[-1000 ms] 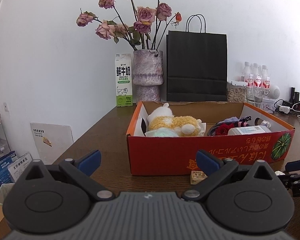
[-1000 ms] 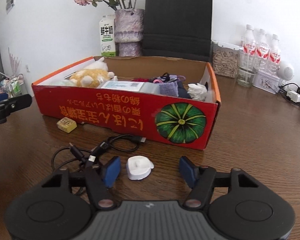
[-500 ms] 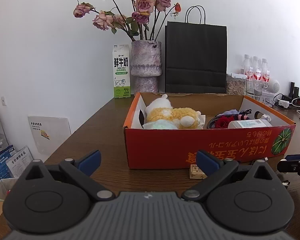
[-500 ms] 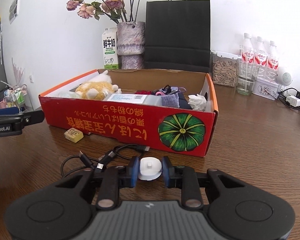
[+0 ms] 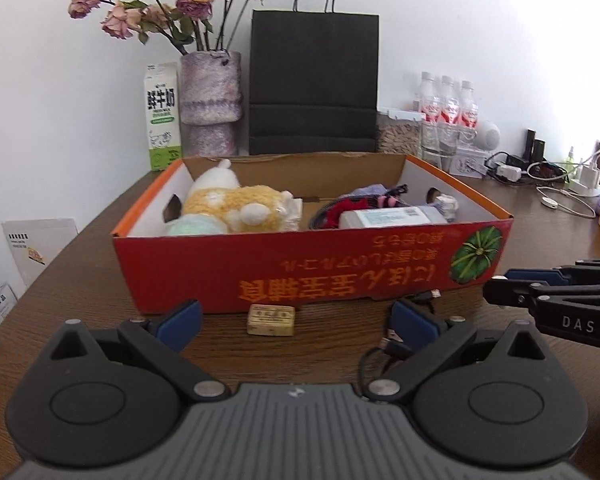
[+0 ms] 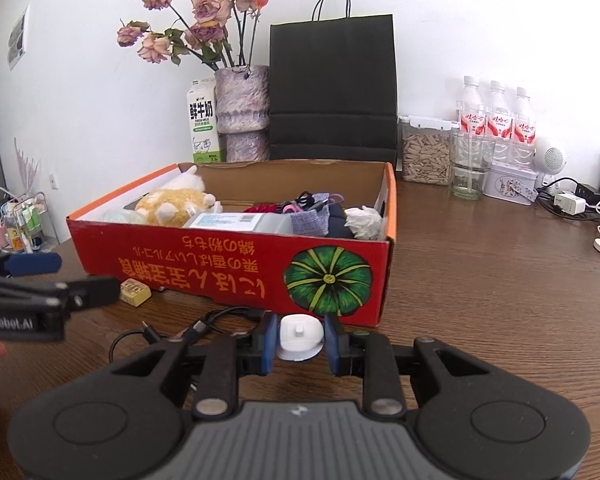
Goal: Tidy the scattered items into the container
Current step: 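Grasp the white round cap with the right gripper while the left gripper approaches the black cable, then grasp the black cable with the left gripper while the right gripper holds the white cap, then carry the white cap and black cable over the box and release them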
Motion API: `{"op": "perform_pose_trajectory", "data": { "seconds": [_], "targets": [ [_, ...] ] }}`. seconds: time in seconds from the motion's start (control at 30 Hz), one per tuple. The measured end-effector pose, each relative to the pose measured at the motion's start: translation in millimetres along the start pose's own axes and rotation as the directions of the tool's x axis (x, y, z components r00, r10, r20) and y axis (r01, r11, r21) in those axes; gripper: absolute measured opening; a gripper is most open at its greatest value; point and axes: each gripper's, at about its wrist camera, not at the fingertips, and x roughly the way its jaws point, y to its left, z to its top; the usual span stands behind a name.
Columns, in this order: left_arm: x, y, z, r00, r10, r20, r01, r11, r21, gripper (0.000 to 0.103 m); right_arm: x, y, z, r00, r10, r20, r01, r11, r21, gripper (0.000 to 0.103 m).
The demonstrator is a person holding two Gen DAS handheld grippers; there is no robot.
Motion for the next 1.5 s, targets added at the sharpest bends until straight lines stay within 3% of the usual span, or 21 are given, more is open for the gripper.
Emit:
{"op": "perform_pose_trajectory", "data": {
  "seconds": [0.3, 0.6, 0.63, 0.8, 0.87, 1.03, 1.07, 1.5],
  "targets": [
    [16, -41, 4, 0.989, -0.055, -0.138, 0.051, 0.998, -0.032, 0.103, -9, -19, -2, 1.000, -0.007, 0.012, 0.007, 1.000, -0.001, 0.024],
    [29, -52, -7, 0.968, 0.019, -0.252, -0.028, 0.999, -0.031, 0.101, -20, -15, -6, 0.999, 0.030, 0.042, -0.029, 0.999, -0.034, 0.024],
    [27, -52, -9, 0.971, 0.023, -0.239, -0.031, 0.999, -0.030, 0.099, -21, -14, -6, 0.998, 0.034, 0.046, -0.032, 0.999, -0.037, 0.024],
    [16, -52, -9, 0.977, 0.035, -0.208, -0.041, 0.999, -0.022, 0.050, -24, -13, -7, 0.997, 0.050, 0.052, -0.047, 0.998, -0.049, 0.024],
    [13, -51, -9, 0.978, 0.030, -0.205, -0.035, 0.999, -0.024, 0.040, -25, -12, -7, 0.997, 0.051, 0.052, -0.049, 0.998, -0.051, 0.024],
    [6, -49, -12, 0.983, 0.010, -0.184, -0.016, 0.999, -0.033, 0.030, -25, -12, -7, 0.997, 0.054, 0.053, -0.051, 0.997, -0.050, 0.024],
    [5, -48, -12, 0.984, 0.003, -0.181, -0.010, 0.999, -0.036, 0.019, -25, -12, -7, 0.997, 0.054, 0.053, -0.052, 0.997, -0.051, 0.024],
    [-19, -32, -9, 0.996, -0.045, -0.080, 0.041, 0.998, -0.057, 0.013, -27, -8, -11, 0.996, 0.042, 0.074, -0.037, 0.997, -0.063, 0.024]
  ]
}}
